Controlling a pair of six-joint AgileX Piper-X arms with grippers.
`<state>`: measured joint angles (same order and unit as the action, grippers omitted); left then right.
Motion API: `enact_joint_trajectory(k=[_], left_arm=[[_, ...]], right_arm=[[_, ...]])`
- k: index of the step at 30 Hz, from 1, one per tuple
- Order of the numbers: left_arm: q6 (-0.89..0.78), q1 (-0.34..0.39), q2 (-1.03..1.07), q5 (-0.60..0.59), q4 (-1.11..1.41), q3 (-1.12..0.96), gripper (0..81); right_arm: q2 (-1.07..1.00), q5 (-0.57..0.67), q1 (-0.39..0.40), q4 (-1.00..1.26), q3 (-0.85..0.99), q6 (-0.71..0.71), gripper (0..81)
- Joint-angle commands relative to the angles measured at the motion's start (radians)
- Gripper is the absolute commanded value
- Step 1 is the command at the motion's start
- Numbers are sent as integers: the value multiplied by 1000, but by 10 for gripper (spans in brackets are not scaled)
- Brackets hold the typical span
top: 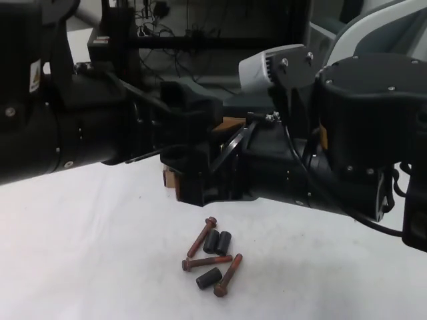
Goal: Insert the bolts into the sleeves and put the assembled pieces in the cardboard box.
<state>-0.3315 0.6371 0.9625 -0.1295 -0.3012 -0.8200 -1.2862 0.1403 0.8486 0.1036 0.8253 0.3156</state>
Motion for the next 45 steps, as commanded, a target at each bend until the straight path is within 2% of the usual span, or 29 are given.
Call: enact_joint_trajectory(k=[1,6,12,15,20,25,30,39,45], left_arm=[[-1,-1,-22,8,27,-4,700],[16,-38,-55,31,23,-4,700],[78,-156,-148,55,-98,-4,700],[78,-215,-212,54,-204,-4,700],[76,-280,-343,54,-353,-4,700],[68,-290,-442,54,-465,-4,682],[68,-290,-482,54,-528,-4,682],[70,-290,-482,54,-540,-4,682],[70,-290,-482,54,-540,-4,682]], right_arm=[[15,-4,-3,22,12,-8,4],[15,-4,-3,10,12,-14,4],[15,-30,-26,-68,12,-61,4],[4,-58,-68,-69,16,-94,4],[-93,-39,-183,-104,77,-99,4],[-262,-21,-260,-169,216,-99,4],[-457,12,-304,-273,419,-99,4],[-784,27,-321,-483,779,-142,4],[-907,-17,-324,-576,895,-142,4]])
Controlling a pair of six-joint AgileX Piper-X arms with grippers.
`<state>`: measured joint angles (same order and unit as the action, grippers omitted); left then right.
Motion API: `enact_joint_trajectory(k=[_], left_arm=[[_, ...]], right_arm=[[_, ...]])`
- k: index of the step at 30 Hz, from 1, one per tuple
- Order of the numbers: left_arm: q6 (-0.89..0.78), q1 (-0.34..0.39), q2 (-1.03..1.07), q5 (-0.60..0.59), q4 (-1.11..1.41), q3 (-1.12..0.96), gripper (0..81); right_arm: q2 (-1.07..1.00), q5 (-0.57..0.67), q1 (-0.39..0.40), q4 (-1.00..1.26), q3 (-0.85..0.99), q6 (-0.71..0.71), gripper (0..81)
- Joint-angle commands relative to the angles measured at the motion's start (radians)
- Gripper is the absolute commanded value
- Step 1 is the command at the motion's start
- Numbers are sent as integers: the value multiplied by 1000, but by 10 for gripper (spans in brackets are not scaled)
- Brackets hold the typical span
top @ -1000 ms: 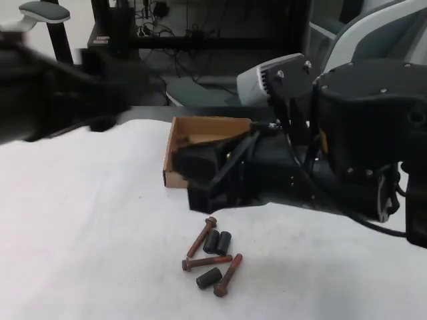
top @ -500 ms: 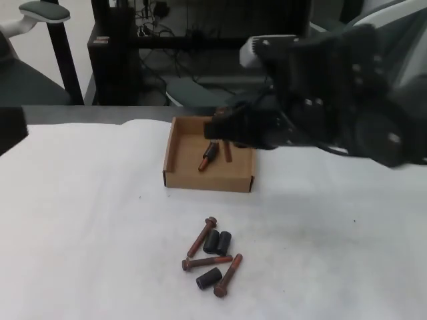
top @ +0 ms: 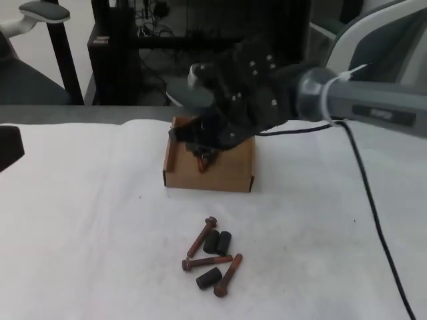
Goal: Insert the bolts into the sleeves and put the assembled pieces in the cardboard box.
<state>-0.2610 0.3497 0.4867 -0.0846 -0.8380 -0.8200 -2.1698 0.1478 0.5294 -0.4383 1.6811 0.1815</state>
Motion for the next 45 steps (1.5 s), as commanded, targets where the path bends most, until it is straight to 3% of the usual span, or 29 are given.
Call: enact_joint_trajectory(k=[1,11,13,15,19,29,40,45], left_arm=[[-1,-3,-6,9,-3,-4,682],[-1,-3,-6,12,-4,-4,682],[-1,-3,-6,12,-4,-4,682],[-1,-3,-6,14,-4,-4,682],[-1,-3,-6,14,-4,-4,682],[-1,-3,-6,14,-4,-4,682],[-1,-3,-6,11,-4,-4,682],[-1,-3,-6,8,-4,-4,682]], right_arm=[[-35,-39,-8,-44,45,-8,4],[-55,-105,-44,-69,46,-8,4],[-55,-105,-50,-80,46,-8,36],[-55,-105,-51,-82,46,-8,197],[-55,-105,-51,-82,46,-1,697],[-22,-103,-52,-165,59,-1,700],[215,-98,-9,-358,30,-99,700],[382,-98,42,-330,-88,-120,567]])
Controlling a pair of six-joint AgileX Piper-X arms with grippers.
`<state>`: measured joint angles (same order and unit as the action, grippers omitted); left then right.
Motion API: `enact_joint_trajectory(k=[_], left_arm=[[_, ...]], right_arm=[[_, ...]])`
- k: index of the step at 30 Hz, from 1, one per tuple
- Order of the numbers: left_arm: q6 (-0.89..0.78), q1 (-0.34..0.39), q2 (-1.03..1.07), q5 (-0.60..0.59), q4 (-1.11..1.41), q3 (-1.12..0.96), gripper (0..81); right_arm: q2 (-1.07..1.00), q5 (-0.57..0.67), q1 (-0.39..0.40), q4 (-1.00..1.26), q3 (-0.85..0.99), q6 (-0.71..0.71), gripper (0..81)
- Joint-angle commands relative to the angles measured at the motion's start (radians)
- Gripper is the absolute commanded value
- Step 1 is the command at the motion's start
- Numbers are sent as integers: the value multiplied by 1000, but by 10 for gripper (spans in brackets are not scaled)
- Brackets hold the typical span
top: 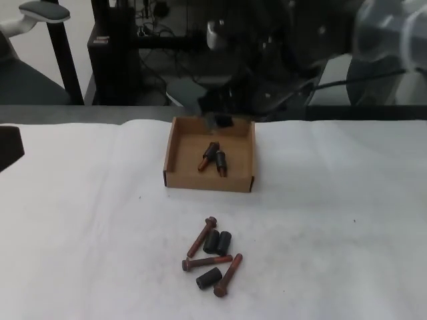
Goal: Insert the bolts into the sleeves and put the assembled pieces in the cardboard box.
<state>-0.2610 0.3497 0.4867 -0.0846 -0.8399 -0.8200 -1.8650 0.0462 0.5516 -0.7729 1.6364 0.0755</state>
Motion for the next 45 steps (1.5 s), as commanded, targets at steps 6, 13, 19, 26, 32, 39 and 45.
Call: enact_joint_trajectory(k=[6,13,19,26,32,39,45], left_arm=[[-1,-3,-6,-55,-2,-4,682],[-1,-3,-6,-81,-2,4,682],[74,-3,-6,-129,-2,54,682],[131,-1,-6,-179,-2,175,682],[142,-1,-12,-201,48,197,580],[129,1,-51,-201,132,197,459],[126,1,-51,-201,134,197,459]], right_arm=[[318,-5,88,16,-266,13,570],[631,-57,189,158,-547,140,570],[870,-137,284,257,-755,216,570],[1055,-226,370,261,-894,227,570],[1107,-247,398,261,-948,263,570],[1108,-250,398,261,-953,256,570],[1108,-250,398,261,-953,261,570]])
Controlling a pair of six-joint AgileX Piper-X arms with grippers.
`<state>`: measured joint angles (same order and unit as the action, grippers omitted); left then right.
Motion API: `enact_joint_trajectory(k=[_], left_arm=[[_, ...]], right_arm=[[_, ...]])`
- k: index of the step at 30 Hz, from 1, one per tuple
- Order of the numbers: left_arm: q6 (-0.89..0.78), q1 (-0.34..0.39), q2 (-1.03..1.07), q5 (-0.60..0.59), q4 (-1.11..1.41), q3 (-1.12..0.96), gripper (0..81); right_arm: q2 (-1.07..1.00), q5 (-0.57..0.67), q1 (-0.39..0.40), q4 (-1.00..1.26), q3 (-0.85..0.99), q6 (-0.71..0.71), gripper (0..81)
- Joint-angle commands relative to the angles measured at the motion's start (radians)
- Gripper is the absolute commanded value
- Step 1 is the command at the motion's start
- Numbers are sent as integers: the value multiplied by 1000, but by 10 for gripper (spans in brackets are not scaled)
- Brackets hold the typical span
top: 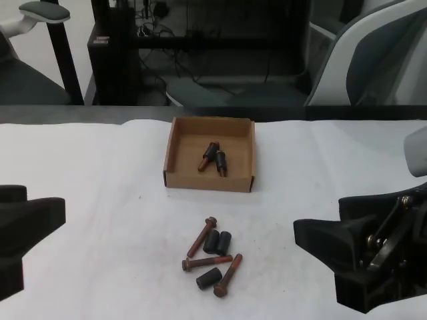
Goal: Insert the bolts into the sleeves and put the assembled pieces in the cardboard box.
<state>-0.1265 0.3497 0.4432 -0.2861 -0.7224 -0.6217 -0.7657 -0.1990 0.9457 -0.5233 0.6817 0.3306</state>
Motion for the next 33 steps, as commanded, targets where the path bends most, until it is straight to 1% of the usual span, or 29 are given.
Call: enact_joint_trajectory(k=[1,3,5,8,9,11,15,16,17,21,25,27,31,32,33], left_arm=[[-8,1,-7,1,17,-1,459],[-8,1,-7,1,19,-1,459],[-8,1,-7,1,27,-1,459],[-8,1,-7,1,32,-1,459],[-8,1,-7,1,32,-1,459],[-8,1,-7,1,32,-1,459],[-8,1,-7,1,32,-1,459],[-8,1,-7,1,32,-1,459],[-8,1,-7,1,32,-1,459],[-8,1,-7,-35,32,-1,459],[-8,1,-7,-83,32,-1,459],[-8,1,-7,-83,32,-1,459],[-6,1,-7,-83,32,-1,459],[-6,1,-7,-83,32,-1,459],[-6,1,-7,-83,32,-1,459]], right_arm=[[8,-5,4,14,2,9,570],[8,-5,4,22,2,17,570],[0,-5,1,24,5,61,568],[-28,-5,-4,26,8,171,563],[-41,-2,-7,25,8,200,536],[-85,36,-15,25,11,245,434],[-200,148,-33,12,43,343,169],[-235,165,-38,2,57,371,132],[-263,180,-44,-9,73,412,122],[-404,271,-89,-60,132,546,122],[-541,379,-142,-81,179,586,132],[-603,383,-163,-93,195,584,195],[-713,425,-206,-93,215,586,430],[-734,431,-214,-93,218,594,465],[-749,434,-220,-93,220,607,472]])
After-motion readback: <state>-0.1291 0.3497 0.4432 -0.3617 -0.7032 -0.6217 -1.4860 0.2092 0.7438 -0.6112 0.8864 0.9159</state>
